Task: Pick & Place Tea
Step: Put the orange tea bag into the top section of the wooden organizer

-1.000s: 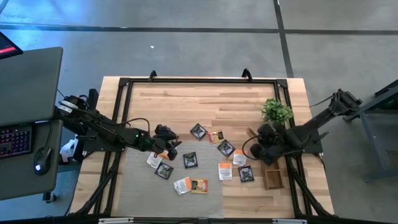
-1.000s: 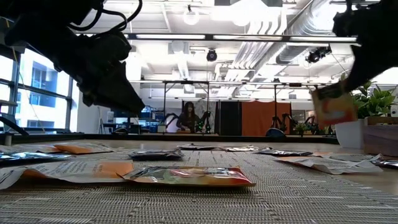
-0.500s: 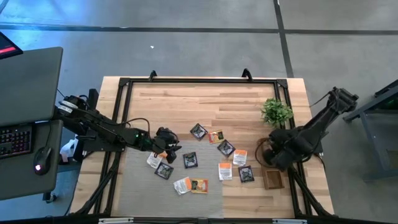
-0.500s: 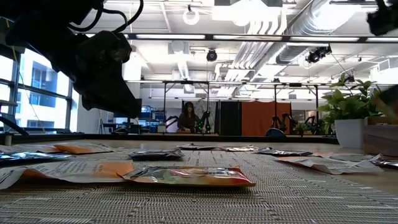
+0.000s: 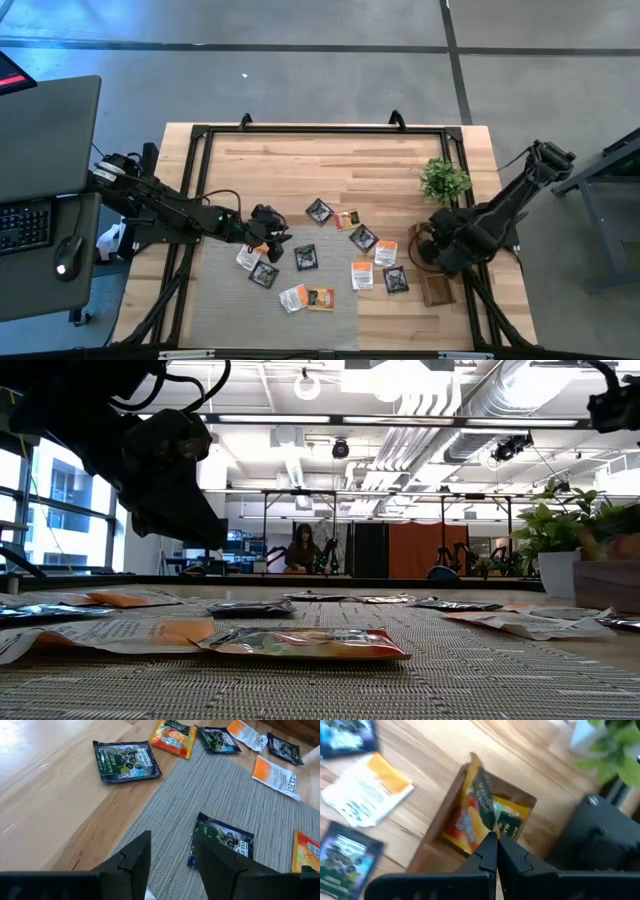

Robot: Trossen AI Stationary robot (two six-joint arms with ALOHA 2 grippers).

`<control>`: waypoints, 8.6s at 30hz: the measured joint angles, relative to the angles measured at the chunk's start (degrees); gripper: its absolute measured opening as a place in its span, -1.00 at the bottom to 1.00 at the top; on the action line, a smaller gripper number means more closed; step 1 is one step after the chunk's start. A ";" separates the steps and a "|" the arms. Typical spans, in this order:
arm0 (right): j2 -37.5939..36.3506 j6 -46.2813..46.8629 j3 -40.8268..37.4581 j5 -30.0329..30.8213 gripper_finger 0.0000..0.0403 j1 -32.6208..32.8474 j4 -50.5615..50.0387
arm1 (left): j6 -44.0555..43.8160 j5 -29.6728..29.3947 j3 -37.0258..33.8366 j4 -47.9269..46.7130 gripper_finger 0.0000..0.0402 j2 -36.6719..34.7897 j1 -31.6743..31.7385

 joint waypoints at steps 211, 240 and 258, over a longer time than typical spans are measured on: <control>38.51 -57.39 7.91 -2.13 -0.41 -43.25 61.30 | -3.06 -1.18 -0.02 9.90 -0.27 0.02 0.00; 28.19 -76.38 7.78 -8.88 -0.78 -41.45 61.13 | -3.08 -1.11 0.00 9.62 -0.27 0.02 0.00; 35.58 -76.12 2.25 -8.12 0.02 -42.41 73.27 | -3.23 -1.11 0.00 10.01 -0.27 0.02 -0.01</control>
